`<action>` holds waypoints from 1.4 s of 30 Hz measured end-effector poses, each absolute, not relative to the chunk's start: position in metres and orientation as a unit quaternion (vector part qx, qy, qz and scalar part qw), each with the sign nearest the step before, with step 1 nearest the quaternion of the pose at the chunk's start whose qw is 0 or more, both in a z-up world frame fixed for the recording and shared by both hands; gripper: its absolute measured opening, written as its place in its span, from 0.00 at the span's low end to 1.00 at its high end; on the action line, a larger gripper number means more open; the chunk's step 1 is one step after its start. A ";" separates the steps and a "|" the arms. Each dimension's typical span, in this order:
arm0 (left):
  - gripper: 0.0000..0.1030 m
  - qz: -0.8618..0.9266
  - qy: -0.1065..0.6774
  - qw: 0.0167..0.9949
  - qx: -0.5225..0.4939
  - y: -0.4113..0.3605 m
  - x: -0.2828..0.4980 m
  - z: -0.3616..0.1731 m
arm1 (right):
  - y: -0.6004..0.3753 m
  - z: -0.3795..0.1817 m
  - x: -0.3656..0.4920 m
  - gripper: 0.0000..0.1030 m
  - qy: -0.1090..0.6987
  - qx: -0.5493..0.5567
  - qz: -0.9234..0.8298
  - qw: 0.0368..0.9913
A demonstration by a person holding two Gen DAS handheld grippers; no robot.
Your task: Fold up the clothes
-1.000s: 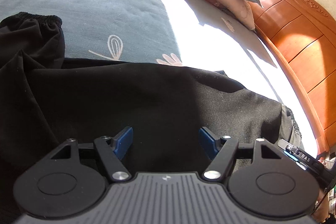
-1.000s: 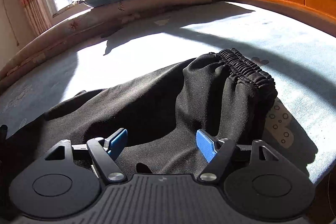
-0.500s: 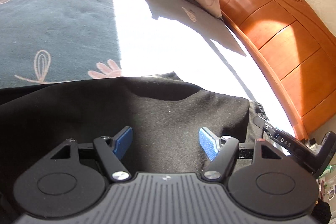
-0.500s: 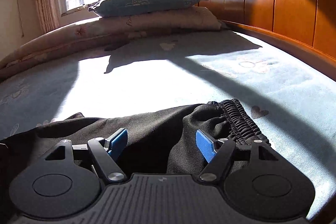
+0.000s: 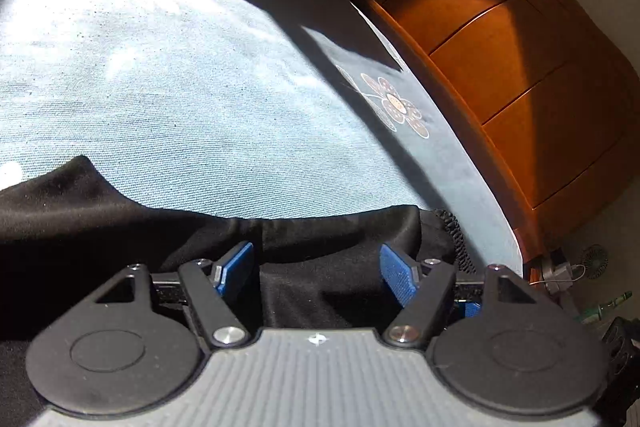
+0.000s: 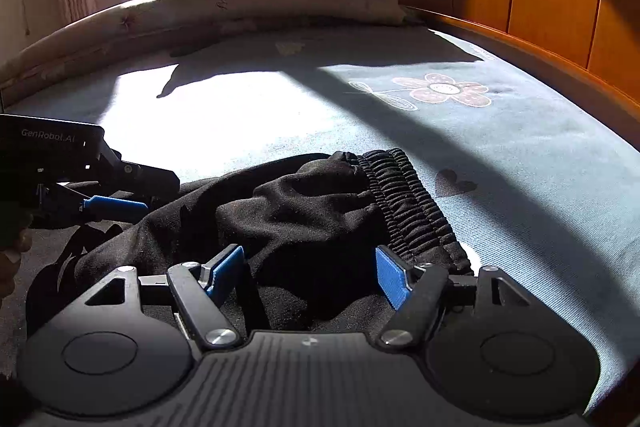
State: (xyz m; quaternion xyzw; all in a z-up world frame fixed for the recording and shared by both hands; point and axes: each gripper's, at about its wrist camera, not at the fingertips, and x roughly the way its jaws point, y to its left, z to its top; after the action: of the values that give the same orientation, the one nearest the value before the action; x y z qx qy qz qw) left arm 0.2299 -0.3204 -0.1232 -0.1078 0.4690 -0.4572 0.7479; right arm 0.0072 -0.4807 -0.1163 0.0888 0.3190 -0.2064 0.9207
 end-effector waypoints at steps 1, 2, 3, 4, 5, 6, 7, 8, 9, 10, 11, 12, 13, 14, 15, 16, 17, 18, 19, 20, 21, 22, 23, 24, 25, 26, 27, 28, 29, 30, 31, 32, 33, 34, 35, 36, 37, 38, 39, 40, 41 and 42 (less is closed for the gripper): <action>0.69 -0.454 0.465 0.753 -0.102 -0.321 0.231 -0.121 | -0.481 -0.118 0.003 0.68 0.320 0.080 -0.202 0.922; 0.69 -0.449 0.462 0.759 -0.097 -0.322 0.233 -0.120 | -0.480 -0.119 -0.002 0.68 0.320 0.072 -0.197 0.924; 0.69 -0.446 0.463 0.761 -0.095 -0.322 0.235 -0.120 | -0.479 -0.119 -0.004 0.68 0.322 0.065 -0.195 0.924; 0.69 -0.445 0.466 0.759 -0.097 -0.323 0.237 -0.119 | -0.478 -0.119 -0.006 0.68 0.325 0.061 -0.194 0.924; 0.69 -0.444 0.468 0.758 -0.094 -0.323 0.237 -0.118 | -0.478 -0.118 -0.008 0.68 0.325 0.065 -0.194 0.923; 0.69 -0.444 0.467 0.760 -0.087 -0.323 0.236 -0.116 | -0.478 -0.116 -0.010 0.68 0.325 0.070 -0.195 0.923; 0.68 -0.441 0.465 0.763 -0.078 -0.325 0.235 -0.112 | -0.477 -0.114 -0.012 0.68 0.325 0.074 -0.196 0.922; 0.67 -0.438 0.466 0.765 -0.074 -0.327 0.234 -0.107 | -0.477 -0.113 -0.013 0.68 0.326 0.079 -0.197 0.921; 0.67 -0.437 0.471 0.762 -0.080 -0.329 0.234 -0.102 | -0.477 -0.111 -0.015 0.68 0.326 0.084 -0.198 0.921; 0.67 -0.446 0.470 0.756 -0.090 -0.330 0.232 -0.096 | -0.477 -0.111 -0.017 0.69 0.327 0.089 -0.198 0.920; 0.69 -0.464 0.465 0.747 -0.104 -0.332 0.229 -0.090 | -0.477 -0.112 -0.019 0.69 0.326 0.092 -0.196 0.920; 0.70 -0.482 0.464 0.735 -0.113 -0.337 0.225 -0.086 | -0.478 -0.113 -0.020 0.69 0.323 0.094 -0.195 0.921; 0.72 -0.501 0.465 0.720 -0.119 -0.347 0.221 -0.082 | -0.478 -0.115 -0.022 0.69 0.321 0.097 -0.193 0.922; 0.72 -0.517 0.469 0.706 -0.121 -0.355 0.217 -0.080 | -0.478 -0.115 -0.022 0.69 0.320 0.099 -0.193 0.922; 0.72 -0.532 0.475 0.691 -0.117 -0.363 0.213 -0.081 | -0.479 -0.115 -0.023 0.69 0.318 0.102 -0.193 0.922; 0.73 -0.537 0.480 0.685 -0.108 -0.372 0.210 -0.085 | -0.479 -0.115 -0.023 0.69 0.317 0.104 -0.193 0.922; 0.73 -0.534 0.482 0.688 -0.095 -0.379 0.208 -0.089 | -0.479 -0.115 -0.023 0.69 0.316 0.105 -0.193 0.923; 0.72 -0.525 0.480 0.698 -0.082 -0.385 0.208 -0.094 | -0.479 -0.115 -0.024 0.69 0.316 0.106 -0.191 0.923; 0.72 -0.511 0.475 0.713 -0.067 -0.390 0.210 -0.099 | -0.480 -0.115 -0.025 0.69 0.315 0.107 -0.189 0.924; 0.72 -0.497 0.474 0.725 -0.057 -0.394 0.214 -0.105 | -0.480 -0.115 -0.027 0.69 0.314 0.108 -0.188 0.924; 0.71 -0.490 0.478 0.727 -0.058 -0.395 0.218 -0.107 | -0.481 -0.115 -0.028 0.69 0.313 0.113 -0.187 0.924; 0.70 -0.488 0.483 0.724 -0.066 -0.394 0.222 -0.108 | -0.482 -0.114 -0.029 0.69 0.311 0.119 -0.186 0.924; 0.70 -0.488 0.483 0.723 -0.068 -0.393 0.224 -0.104 | -0.482 -0.113 -0.031 0.69 0.308 0.124 -0.187 0.924; 0.70 -0.490 0.478 0.726 -0.066 -0.389 0.224 -0.097 | -0.481 -0.112 -0.032 0.69 0.306 0.130 -0.187 0.924; 0.72 -0.491 0.471 0.730 -0.062 -0.385 0.224 -0.090 | -0.480 -0.111 -0.033 0.69 0.304 0.134 -0.188 0.924; 0.72 -0.492 0.461 0.736 -0.059 -0.377 0.224 -0.080 | -0.479 -0.109 -0.034 0.69 0.301 0.137 -0.189 0.925; 0.72 -0.491 0.453 0.742 -0.055 -0.367 0.224 -0.069 | -0.477 -0.107 -0.035 0.70 0.298 0.140 -0.189 0.925; 0.72 -0.488 0.448 0.748 -0.052 -0.356 0.225 -0.061 | -0.475 -0.104 -0.036 0.71 0.295 0.144 -0.187 0.926; 0.73 -0.485 0.442 0.753 -0.049 -0.344 0.226 -0.052 | -0.472 -0.101 -0.036 0.73 0.292 0.147 -0.185 0.927; 0.73 -0.478 0.437 0.761 -0.044 -0.331 0.226 -0.045 | -0.469 -0.099 -0.037 0.73 0.289 0.149 -0.183 0.928; 0.74 -0.467 0.433 0.770 -0.036 -0.316 0.227 -0.040 | -0.465 -0.096 -0.037 0.73 0.287 0.149 -0.180 0.929; 0.75 -0.456 0.431 0.779 -0.027 -0.303 0.227 -0.036 | -0.458 -0.093 -0.038 0.73 0.284 0.148 -0.174 0.931; 0.75 -0.443 0.428 0.788 -0.016 -0.287 0.226 -0.033 | -0.453 -0.090 -0.038 0.73 0.283 0.145 -0.169 0.933; 0.75 -0.429 0.425 0.797 -0.006 -0.269 0.225 -0.031 | -0.447 -0.087 -0.037 0.73 0.282 0.141 -0.162 0.935; 0.75 -0.417 0.422 0.805 0.002 -0.252 0.222 -0.031 | -0.440 -0.085 -0.037 0.73 0.281 0.137 -0.156 0.937; 0.75 -0.404 0.420 0.813 0.010 -0.233 0.219 -0.032 | -0.434 -0.081 -0.036 0.73 0.280 0.133 -0.148 0.939; 0.75 -0.390 0.419 0.820 0.018 -0.213 0.216 -0.033 | -0.427 -0.078 -0.034 0.73 0.278 0.128 -0.140 0.942; 0.75 -0.378 0.419 0.825 0.022 -0.195 0.213 -0.036 | -0.420 -0.075 -0.032 0.73 0.277 0.123 -0.132 0.944; 0.75 -0.370 0.423 0.827 0.021 -0.179 0.209 -0.041 | -0.414 -0.072 -0.030 0.73 0.276 0.119 -0.123 0.946; 0.75 -0.367 0.427 0.826 0.021 -0.164 0.205 -0.046 | -0.408 -0.070 -0.026 0.72 0.277 0.118 -0.113 0.947; 0.75 -0.367 0.431 0.824 0.019 -0.151 0.201 -0.052 | -0.402 -0.068 -0.022 0.70 0.278 0.118 -0.101 0.948; 0.75 -0.367 0.435 0.822 0.016 -0.140 0.198 -0.058 | -0.396 -0.066 -0.017 0.68 0.279 0.119 -0.090 0.949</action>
State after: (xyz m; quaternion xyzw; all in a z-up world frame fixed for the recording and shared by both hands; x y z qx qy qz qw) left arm 0.1979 -0.1400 -0.0581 0.0155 0.4349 -0.3674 0.8220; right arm -0.0169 -0.3956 -0.0657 0.1185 0.2795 -0.0897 0.9486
